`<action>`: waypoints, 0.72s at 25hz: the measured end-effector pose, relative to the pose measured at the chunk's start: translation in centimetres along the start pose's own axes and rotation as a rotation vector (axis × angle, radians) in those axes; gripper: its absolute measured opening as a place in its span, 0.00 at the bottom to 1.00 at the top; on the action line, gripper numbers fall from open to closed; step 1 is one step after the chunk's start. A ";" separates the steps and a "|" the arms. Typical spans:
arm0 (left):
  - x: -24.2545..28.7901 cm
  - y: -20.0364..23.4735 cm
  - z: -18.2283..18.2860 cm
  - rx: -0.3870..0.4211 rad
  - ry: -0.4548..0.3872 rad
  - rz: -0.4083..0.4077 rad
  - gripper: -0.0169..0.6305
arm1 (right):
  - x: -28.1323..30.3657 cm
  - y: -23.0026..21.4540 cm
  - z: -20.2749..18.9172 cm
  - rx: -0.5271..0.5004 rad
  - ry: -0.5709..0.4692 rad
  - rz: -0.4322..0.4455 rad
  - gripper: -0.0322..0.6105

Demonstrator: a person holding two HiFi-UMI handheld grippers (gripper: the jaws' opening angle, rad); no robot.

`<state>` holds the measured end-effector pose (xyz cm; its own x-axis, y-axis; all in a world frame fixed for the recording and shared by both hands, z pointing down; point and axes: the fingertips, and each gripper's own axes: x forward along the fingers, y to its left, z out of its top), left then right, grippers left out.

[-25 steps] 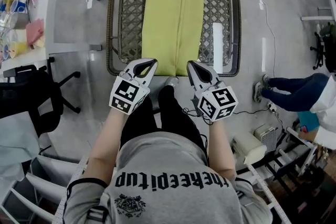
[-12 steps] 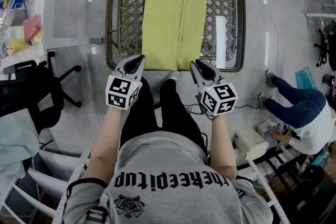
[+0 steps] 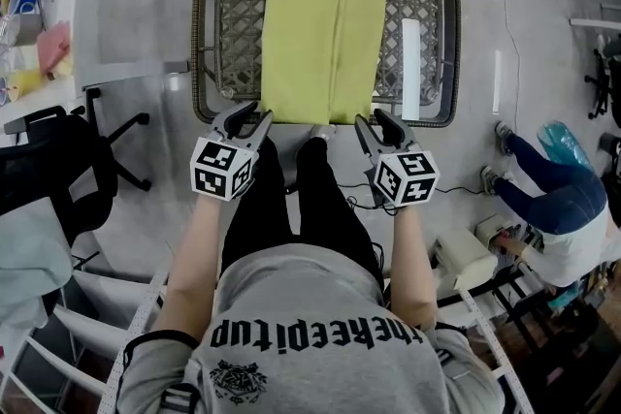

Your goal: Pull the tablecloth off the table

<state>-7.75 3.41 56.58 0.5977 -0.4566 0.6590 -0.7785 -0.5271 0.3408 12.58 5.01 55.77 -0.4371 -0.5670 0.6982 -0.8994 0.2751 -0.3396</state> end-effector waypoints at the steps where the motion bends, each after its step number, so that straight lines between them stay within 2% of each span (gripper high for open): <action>1: 0.1 0.0 -0.2 -0.002 0.006 -0.001 0.24 | 0.1 -0.2 -0.3 0.006 0.005 -0.001 0.32; 18: 2.6 0.7 -2.7 -0.026 0.086 0.025 0.26 | 2.7 -1.3 -3.2 0.071 0.084 -0.019 0.31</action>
<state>-7.21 3.81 60.34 0.5599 -0.4055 0.7225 -0.7984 -0.4970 0.3398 12.56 5.61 60.06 -0.4209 -0.5038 0.7544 -0.9067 0.2074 -0.3673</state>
